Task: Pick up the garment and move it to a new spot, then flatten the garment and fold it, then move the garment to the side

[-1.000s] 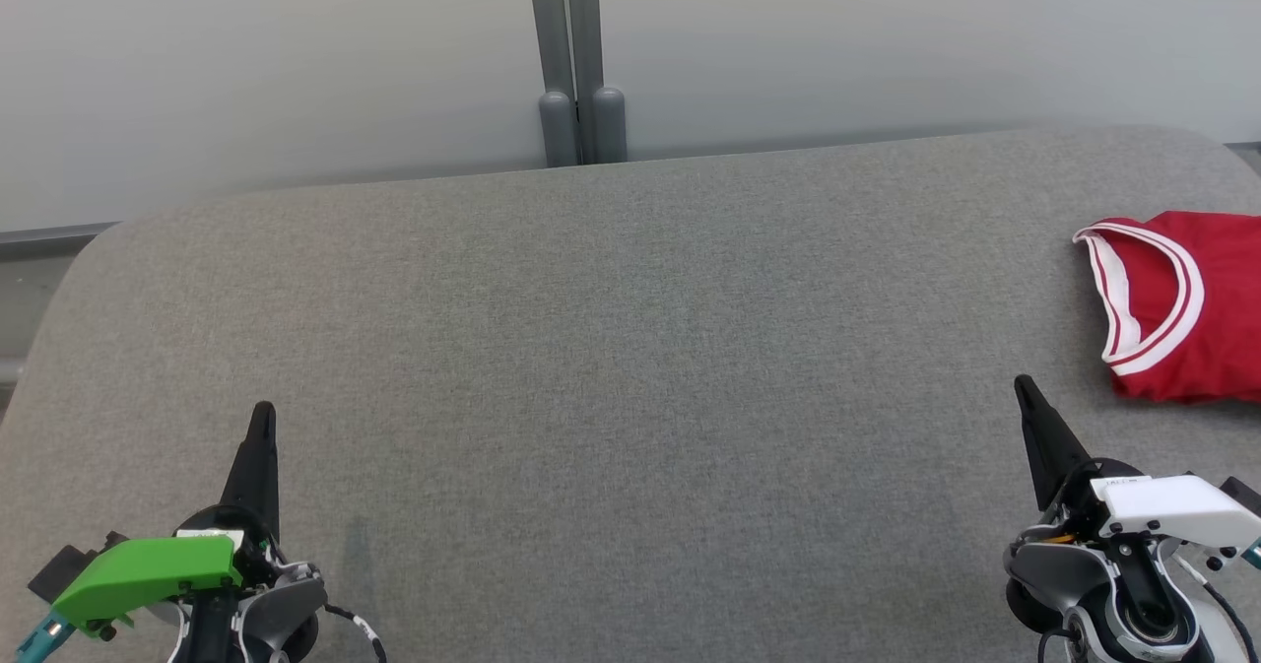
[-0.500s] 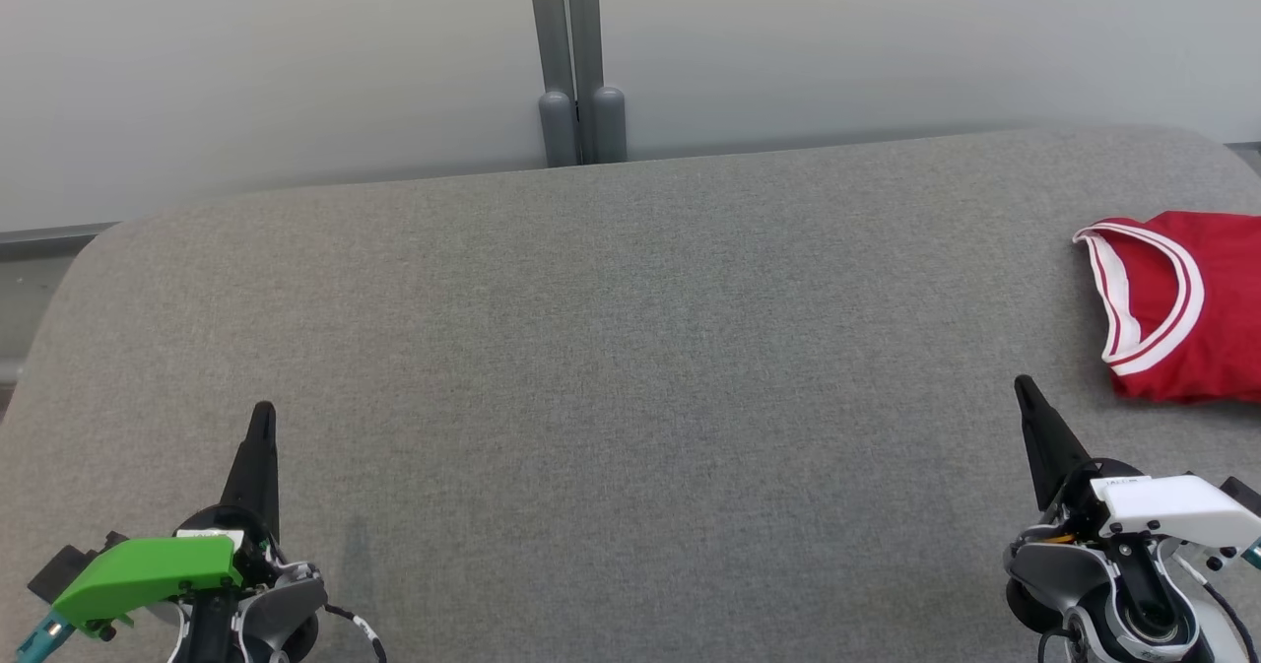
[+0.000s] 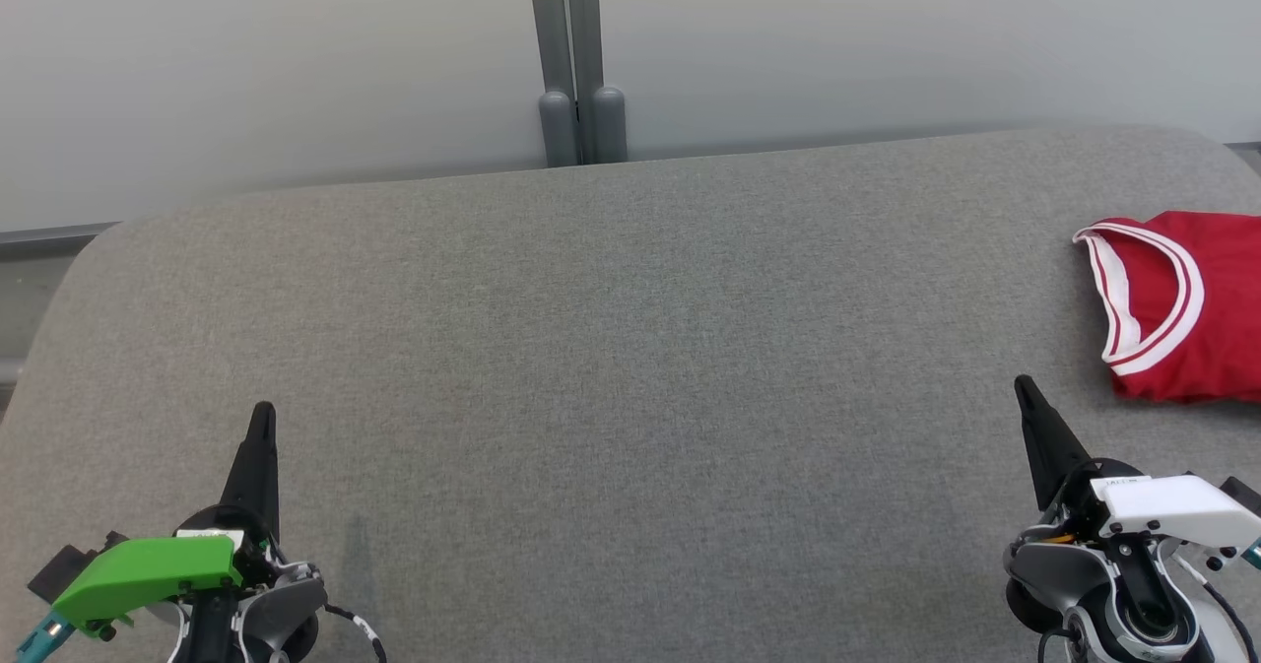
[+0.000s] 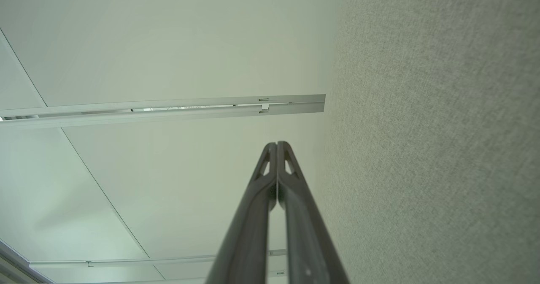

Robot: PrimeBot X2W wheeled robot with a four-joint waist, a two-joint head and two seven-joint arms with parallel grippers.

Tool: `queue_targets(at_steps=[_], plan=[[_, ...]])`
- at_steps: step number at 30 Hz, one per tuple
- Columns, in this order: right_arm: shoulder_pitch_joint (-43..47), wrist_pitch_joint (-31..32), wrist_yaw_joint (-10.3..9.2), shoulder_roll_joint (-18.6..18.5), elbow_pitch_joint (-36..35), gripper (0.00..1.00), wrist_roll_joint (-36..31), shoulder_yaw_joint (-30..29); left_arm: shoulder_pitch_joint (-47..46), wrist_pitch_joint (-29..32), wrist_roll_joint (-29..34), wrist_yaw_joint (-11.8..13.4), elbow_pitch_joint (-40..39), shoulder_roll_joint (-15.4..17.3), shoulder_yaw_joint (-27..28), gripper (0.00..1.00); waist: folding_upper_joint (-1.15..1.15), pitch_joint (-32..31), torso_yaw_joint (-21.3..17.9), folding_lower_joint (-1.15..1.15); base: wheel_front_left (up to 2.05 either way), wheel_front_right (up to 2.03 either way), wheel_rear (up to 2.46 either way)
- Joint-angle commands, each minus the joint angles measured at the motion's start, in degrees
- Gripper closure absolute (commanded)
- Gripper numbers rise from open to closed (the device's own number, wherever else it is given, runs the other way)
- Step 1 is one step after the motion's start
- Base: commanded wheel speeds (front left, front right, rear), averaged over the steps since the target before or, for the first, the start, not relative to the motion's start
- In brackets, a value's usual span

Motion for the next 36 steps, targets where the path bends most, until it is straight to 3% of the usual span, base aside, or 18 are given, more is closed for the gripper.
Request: queue_targets(at_steps=[1,36], plan=[[-0.3,0.2,0.04,-0.1,0.1,1.0,0.4,-0.1,-0.7,0.2,0.0,-0.3,-0.1,0.4,0.1,1.0,0.0,0.0,0.0,0.0,0.0,0.0,0.0],[-0.3,0.2,0.04,-0.1,0.1,1.0,0.4,-0.1,-0.7,0.2,0.0,-0.3,-0.1,0.4,0.1,1.0,0.0,0.0,0.0,0.0,0.0,0.0,0.0]])
